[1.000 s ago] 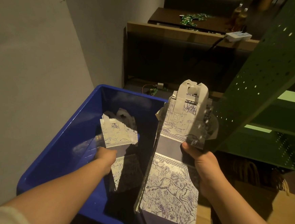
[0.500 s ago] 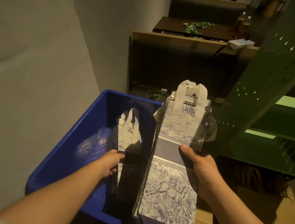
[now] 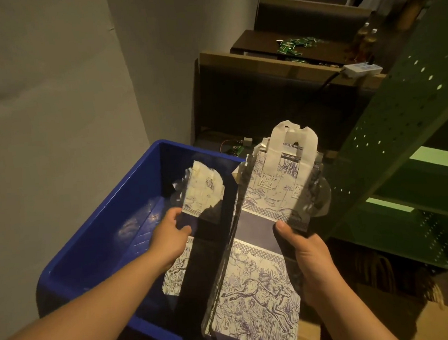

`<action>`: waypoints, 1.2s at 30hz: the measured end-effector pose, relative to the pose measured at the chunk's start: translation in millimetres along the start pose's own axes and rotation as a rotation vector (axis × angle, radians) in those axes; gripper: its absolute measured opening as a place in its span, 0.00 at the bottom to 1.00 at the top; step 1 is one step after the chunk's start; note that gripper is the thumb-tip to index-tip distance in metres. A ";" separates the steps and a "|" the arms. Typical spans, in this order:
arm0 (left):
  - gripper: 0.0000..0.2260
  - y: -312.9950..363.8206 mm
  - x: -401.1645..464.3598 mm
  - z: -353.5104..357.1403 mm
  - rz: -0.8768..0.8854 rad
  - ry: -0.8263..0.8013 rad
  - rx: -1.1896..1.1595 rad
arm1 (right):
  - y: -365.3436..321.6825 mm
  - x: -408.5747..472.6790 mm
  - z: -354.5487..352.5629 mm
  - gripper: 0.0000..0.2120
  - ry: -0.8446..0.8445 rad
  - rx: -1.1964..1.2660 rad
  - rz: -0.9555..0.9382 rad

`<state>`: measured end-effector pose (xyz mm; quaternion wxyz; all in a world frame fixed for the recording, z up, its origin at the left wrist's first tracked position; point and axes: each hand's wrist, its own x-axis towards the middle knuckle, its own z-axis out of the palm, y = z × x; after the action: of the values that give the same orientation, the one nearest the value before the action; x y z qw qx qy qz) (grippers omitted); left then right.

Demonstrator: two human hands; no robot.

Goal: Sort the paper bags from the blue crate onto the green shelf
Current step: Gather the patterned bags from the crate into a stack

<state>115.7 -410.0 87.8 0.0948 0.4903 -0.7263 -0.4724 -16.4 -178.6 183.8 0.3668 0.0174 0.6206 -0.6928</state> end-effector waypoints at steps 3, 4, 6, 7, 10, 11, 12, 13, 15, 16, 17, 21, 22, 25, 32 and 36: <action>0.27 30.5 -20.2 -29.1 0.074 0.002 -0.160 | -4.7 -0.6 -1.3 0.21 -0.053 0.036 -0.008; 0.27 39.6 -26.2 -37.8 0.075 -0.009 -0.233 | -7.9 -1.6 -0.9 0.19 -0.079 0.062 -0.011; 0.20 56.9 -35.4 -51.1 0.050 -0.049 -0.408 | -13.9 -3.0 1.4 0.17 -0.136 0.130 -0.019; 0.15 64.6 -39.1 -56.0 0.028 -0.079 -0.478 | -16.9 -3.0 3.2 0.19 -0.161 0.160 -0.024; 0.10 83.3 -49.6 -67.1 0.005 -0.126 -0.581 | -27.5 -3.7 14.8 0.27 -0.194 0.192 -0.051; 0.10 86.3 -51.0 -68.9 -0.001 -0.132 -0.584 | -30.9 -2.7 18.9 0.31 -0.198 0.193 -0.067; 0.10 88.1 -52.6 -69.5 0.001 -0.142 -0.590 | -34.7 -2.1 22.4 0.36 -0.202 0.190 -0.083; 0.11 89.9 -54.8 -69.1 0.001 -0.149 -0.587 | -38.4 -1.2 25.6 0.41 -0.213 0.184 -0.099; 0.12 92.0 -58.8 -64.4 0.006 -0.154 -0.573 | -44.8 -0.5 30.2 0.42 -0.250 0.166 -0.124; 0.13 93.6 -62.2 -60.4 0.013 -0.170 -0.578 | -47.2 -0.7 32.0 0.39 -0.258 0.153 -0.129; 0.14 96.3 -67.3 -56.7 0.017 -0.192 -0.587 | -48.4 -0.5 33.0 0.36 -0.261 0.140 -0.132; 0.18 102.6 -79.5 -41.2 -0.003 -0.267 -0.690 | -48.9 -1.7 34.8 0.28 -0.226 -0.002 -0.163; 0.18 99.6 -78.6 -37.2 -0.008 -0.276 -0.710 | -47.7 -2.0 33.9 0.24 -0.214 -0.036 -0.177; 0.28 98.0 -80.0 -27.3 -0.034 -0.293 -0.760 | -42.0 -2.1 28.8 0.22 -0.195 -0.089 -0.218; 0.51 96.3 -88.4 -0.9 0.009 -0.301 -0.737 | -31.5 -2.6 22.4 0.28 -0.198 -0.187 -0.239; 0.36 106.7 -103.0 8.5 0.017 -0.334 -0.827 | -24.6 1.4 15.4 0.20 -0.182 -0.203 -0.176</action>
<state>95.7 -314.6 199.9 0.1683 0.3222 -0.4855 -0.7951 -23.8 -193.7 207.6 0.3594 -0.1372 0.6508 -0.6545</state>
